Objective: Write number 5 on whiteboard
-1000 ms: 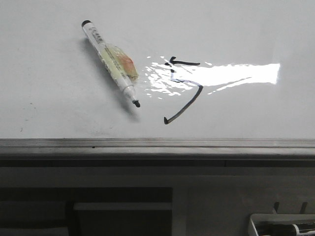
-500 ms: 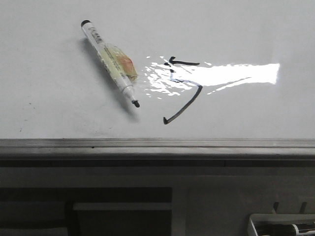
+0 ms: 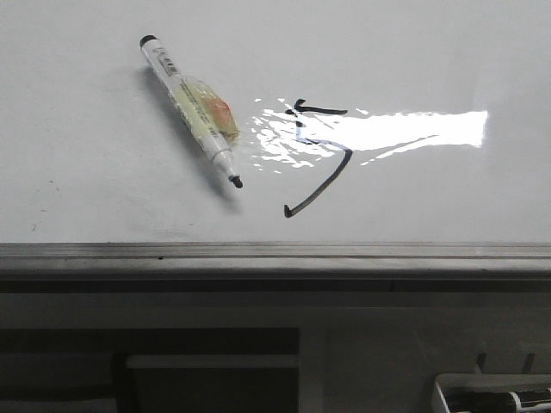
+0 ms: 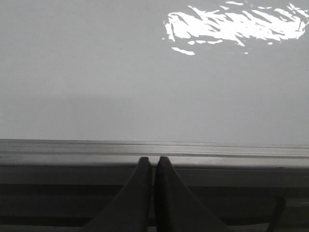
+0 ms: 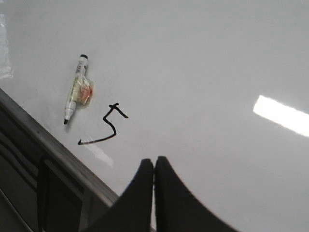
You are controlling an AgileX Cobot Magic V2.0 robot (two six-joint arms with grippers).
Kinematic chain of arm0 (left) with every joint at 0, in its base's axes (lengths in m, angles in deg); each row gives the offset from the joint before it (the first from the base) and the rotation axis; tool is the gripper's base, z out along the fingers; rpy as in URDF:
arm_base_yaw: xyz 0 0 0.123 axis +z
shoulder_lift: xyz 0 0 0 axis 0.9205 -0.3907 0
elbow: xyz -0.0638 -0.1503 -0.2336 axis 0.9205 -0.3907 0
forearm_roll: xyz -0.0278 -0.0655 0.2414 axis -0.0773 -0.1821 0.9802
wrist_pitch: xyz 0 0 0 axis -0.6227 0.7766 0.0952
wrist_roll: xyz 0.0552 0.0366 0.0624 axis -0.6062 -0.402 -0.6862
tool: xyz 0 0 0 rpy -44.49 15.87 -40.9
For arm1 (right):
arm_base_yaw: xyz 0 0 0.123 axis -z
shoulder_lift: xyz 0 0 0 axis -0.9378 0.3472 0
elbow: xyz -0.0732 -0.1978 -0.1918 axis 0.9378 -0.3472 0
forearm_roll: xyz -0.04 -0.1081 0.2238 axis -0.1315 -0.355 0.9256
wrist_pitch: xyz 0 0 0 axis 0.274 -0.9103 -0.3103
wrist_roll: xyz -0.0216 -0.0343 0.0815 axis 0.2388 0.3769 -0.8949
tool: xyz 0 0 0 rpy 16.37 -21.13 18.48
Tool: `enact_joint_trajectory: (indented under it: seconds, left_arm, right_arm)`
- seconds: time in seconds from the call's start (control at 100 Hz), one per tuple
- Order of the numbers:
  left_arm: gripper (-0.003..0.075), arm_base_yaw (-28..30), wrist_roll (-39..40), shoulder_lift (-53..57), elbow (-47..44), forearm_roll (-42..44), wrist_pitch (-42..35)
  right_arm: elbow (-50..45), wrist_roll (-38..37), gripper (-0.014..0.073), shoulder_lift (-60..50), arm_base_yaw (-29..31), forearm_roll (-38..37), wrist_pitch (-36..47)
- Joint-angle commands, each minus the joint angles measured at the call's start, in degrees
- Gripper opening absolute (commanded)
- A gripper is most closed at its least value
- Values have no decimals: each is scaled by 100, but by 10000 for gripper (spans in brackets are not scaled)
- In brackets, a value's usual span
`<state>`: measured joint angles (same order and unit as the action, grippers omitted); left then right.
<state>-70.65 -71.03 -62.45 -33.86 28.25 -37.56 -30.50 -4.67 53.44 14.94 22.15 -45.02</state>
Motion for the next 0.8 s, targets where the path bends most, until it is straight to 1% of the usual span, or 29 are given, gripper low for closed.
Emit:
enact_joint_trajectory:
  seconds: [0.0, 0.06, 0.12, 0.18, 0.23, 0.31, 0.41, 0.46, 0.5, 0.52, 0.53, 0.58, 0.61, 0.72, 0.75, 0.79]
  left_arm:
    - [-20, 14, 14, 149, -94, -52, -363]
    - [-20, 14, 14, 149, -94, -52, -363]
    - [-20, 14, 14, 149, -94, -52, -363]
    - [-20, 14, 14, 149, -94, -52, -363]
    - [-20, 14, 14, 149, -94, -52, -363]
    - [-20, 14, 14, 149, -94, -52, -363]
    - [-20, 14, 14, 149, -94, -52, -363]
    - [-20, 14, 14, 149, -94, -52, -363]
    - [-20, 14, 14, 149, -94, -52, -363]
    - [-20, 14, 14, 149, -94, -52, -363]
    - [-20, 14, 14, 149, -94, -52, -363]
    - [-20, 14, 14, 149, -94, -52, -363]
    - [-20, 14, 14, 149, -94, -52, -363]
    - [-20, 14, 14, 149, -94, -52, -363]
    - [-20, 14, 14, 149, -94, -52, -363]
    - [-20, 14, 14, 149, -94, -52, -363]
  right_arm:
    - [17, -25, -41, 71, 31, -249, 173]
    - [-126, -344, -41, 71, 90, -304, 104]
    - [-273, -455, -41, 71, 300, -287, 45]
    - [-436, -455, -41, 71, 735, -172, 33]
    - [-557, -455, -41, 71, 1194, 161, 45]
    - [-790, -374, -42, 71, 1985, 304, 565]
    - [-1188, -374, -43, 71, 3071, 684, 1508]
    - [-1402, -374, -43, 71, 3509, 867, 1999]
    - [-1572, -374, -43, 71, 3785, 1123, 2322]
    - [-1713, -374, -43, 71, 3983, 1384, 2524]
    - [-1749, -374, -43, 71, 4033, 1384, 2569]
    - [-2030, -374, -43, 71, 4348, 1922, 2830]
    - [-2195, -374, -43, 71, 4505, 2083, 2954]
    - [-2797, -374, -43, 71, 4942, 2152, 3361]
    - [-2909, -374, -43, 71, 5003, 2152, 3406]
    - [-2879, -374, -43, 71, 5061, 2152, 2946]
